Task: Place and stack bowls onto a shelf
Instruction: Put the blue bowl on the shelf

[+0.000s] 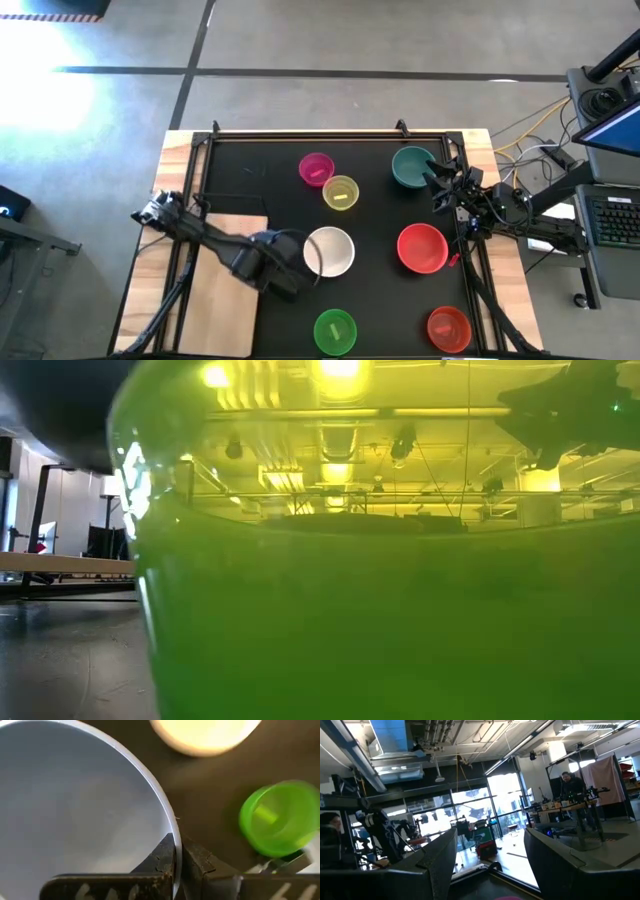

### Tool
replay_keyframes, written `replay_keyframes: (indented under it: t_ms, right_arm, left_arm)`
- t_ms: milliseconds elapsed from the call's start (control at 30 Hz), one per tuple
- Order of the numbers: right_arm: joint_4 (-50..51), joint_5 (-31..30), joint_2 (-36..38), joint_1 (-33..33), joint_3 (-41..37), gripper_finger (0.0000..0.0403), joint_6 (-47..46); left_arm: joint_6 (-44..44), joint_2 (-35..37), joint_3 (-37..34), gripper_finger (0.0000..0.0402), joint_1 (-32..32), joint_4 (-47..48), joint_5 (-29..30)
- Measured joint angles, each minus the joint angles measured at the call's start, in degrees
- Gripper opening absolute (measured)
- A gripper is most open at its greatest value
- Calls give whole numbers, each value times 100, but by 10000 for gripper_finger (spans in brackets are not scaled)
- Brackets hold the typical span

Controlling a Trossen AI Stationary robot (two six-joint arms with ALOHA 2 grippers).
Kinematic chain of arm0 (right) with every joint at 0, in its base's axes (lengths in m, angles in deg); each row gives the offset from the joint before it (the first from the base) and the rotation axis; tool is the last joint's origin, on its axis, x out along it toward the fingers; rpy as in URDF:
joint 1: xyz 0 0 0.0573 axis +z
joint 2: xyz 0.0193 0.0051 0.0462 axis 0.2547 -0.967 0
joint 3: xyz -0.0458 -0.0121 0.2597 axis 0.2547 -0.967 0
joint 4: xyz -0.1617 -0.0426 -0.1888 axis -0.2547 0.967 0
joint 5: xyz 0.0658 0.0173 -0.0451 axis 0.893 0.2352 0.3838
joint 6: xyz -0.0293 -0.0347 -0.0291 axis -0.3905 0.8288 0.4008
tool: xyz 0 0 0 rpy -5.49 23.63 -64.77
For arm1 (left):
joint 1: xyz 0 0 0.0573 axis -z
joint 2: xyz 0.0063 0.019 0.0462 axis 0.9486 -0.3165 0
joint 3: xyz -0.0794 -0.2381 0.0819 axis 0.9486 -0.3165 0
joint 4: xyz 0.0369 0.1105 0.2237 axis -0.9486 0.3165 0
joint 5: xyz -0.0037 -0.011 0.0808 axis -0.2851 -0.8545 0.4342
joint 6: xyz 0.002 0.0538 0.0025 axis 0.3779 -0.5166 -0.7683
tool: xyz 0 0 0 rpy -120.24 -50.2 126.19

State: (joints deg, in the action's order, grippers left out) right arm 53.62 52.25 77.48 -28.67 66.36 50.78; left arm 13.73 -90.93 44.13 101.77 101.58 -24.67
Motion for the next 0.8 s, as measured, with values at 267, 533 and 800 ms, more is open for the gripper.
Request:
replay_keyframes:
  t_ms: [267, 533, 800]
  right_arm:
    - [0, -1, 0, 0, 0, 219, -1]
    - [0, 0, 0, 0, 0, 219, 0]
    - [0, -1, 0, 0, 0, 219, -1]
  left_arm:
    - [1208, -524, -2, 0, 658, -144, -1210]
    - [1864, -805, -7, 0, 1142, -138, -1427]
    - [2583, -899, -7, 0, 1507, -186, -1549]
